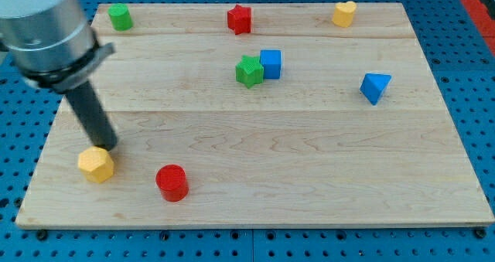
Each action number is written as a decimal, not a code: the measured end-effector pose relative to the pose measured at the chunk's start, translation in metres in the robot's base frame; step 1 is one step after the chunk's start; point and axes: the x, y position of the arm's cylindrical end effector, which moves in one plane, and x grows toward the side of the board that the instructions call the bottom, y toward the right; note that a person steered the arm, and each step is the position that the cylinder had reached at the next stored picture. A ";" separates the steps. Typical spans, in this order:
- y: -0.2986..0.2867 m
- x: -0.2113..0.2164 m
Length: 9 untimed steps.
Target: Push the blue cube towards center
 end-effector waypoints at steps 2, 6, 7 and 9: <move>0.020 0.035; -0.002 -0.064; -0.002 -0.065; -0.001 -0.065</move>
